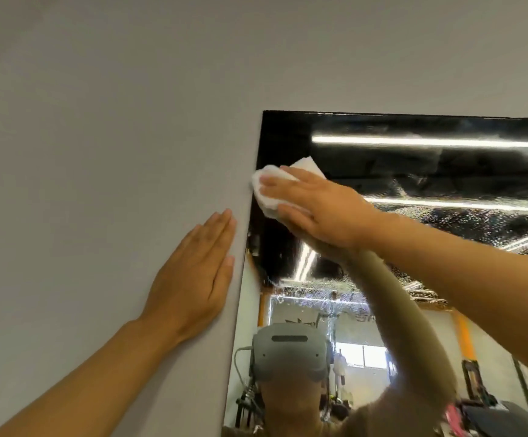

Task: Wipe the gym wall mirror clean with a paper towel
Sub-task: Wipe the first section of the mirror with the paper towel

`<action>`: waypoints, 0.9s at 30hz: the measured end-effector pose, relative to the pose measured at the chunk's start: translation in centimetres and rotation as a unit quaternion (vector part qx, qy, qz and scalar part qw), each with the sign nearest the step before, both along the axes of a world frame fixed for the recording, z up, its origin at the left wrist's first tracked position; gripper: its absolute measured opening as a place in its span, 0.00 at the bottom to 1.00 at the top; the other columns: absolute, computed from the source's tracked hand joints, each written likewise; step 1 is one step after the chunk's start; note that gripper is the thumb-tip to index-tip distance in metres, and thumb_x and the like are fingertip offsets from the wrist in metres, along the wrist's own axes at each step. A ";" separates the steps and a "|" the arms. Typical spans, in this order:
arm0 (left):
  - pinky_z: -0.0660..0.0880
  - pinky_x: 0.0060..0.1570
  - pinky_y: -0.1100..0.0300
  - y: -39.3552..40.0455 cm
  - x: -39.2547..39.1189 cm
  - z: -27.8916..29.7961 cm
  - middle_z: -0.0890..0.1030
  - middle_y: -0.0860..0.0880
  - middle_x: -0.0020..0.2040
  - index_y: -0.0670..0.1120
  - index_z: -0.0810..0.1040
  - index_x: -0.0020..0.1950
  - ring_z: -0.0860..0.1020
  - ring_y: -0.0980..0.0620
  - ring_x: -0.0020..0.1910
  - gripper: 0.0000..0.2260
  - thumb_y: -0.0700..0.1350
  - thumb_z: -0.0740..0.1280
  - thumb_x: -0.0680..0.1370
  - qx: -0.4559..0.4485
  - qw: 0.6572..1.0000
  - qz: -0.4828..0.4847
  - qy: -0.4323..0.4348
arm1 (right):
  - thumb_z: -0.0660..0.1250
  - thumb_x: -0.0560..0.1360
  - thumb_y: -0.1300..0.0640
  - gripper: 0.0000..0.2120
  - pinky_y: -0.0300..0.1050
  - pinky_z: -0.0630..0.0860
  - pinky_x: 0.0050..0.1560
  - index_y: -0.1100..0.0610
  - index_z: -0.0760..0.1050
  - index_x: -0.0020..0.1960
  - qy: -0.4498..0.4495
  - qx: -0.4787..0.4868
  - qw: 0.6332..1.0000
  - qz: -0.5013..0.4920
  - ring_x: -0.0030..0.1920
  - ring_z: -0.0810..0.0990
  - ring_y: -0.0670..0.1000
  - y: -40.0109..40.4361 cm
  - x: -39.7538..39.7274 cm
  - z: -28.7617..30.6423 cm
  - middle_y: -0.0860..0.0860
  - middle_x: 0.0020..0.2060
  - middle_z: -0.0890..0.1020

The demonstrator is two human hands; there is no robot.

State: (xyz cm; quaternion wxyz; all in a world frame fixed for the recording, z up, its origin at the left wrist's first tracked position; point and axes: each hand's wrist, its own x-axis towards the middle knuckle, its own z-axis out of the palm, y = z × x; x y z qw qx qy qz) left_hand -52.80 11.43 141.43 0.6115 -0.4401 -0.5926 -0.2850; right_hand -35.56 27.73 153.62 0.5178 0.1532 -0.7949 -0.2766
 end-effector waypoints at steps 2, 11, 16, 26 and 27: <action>0.38 0.75 0.69 0.0 -0.1 0.0 0.47 0.57 0.81 0.53 0.47 0.80 0.43 0.66 0.78 0.26 0.57 0.41 0.83 -0.001 1.000 0.001 -0.002 | 0.55 0.84 0.46 0.23 0.54 0.68 0.68 0.42 0.60 0.78 0.051 -0.076 0.996 0.000 0.75 0.63 0.51 -0.2 -0.2 2.4 0.47 0.78 0.61; 0.38 0.75 0.68 -0.1 0.0 0.0 0.47 0.57 0.81 0.54 0.46 0.80 0.43 0.65 0.79 0.26 0.58 0.40 0.82 -0.007 1.000 0.000 -0.005 | 0.57 0.83 0.44 0.21 0.54 0.71 0.70 0.47 0.71 0.74 -0.044 0.140 0.988 0.040 0.79 0.58 0.52 1.8 0.0 -12.2 0.42 0.76 0.67; 0.37 0.75 0.68 -0.1 0.1 0.0 0.48 0.57 0.81 0.53 0.47 0.80 0.44 0.64 0.79 0.26 0.57 0.41 0.82 -0.006 1.000 0.006 -0.006 | 0.59 0.83 0.48 0.19 0.55 0.76 0.65 0.48 0.73 0.72 -0.042 0.176 0.983 0.038 0.77 0.63 0.52 3.2 0.3 -10.7 0.44 0.75 0.69; 0.38 0.75 0.68 -0.2 0.1 0.1 0.47 0.57 0.81 0.54 0.46 0.80 0.43 0.64 0.79 0.27 0.59 0.40 0.81 -0.009 1.000 0.001 -0.012 | 0.56 0.84 0.47 0.22 0.56 0.64 0.71 0.44 0.63 0.77 0.153 -0.151 0.976 0.023 0.79 0.55 0.51 2.3 0.6 -1.4 0.47 0.78 0.62; 0.38 0.75 0.68 -0.1 0.1 0.0 0.47 0.57 0.81 0.54 0.46 0.80 0.43 0.64 0.79 0.27 0.59 0.40 0.81 -0.008 1.000 0.002 -0.012 | 0.55 0.84 0.47 0.21 0.53 0.63 0.71 0.44 0.63 0.77 0.149 -0.133 0.979 0.027 0.80 0.53 0.50 2.5 0.5 -3.5 0.46 0.78 0.61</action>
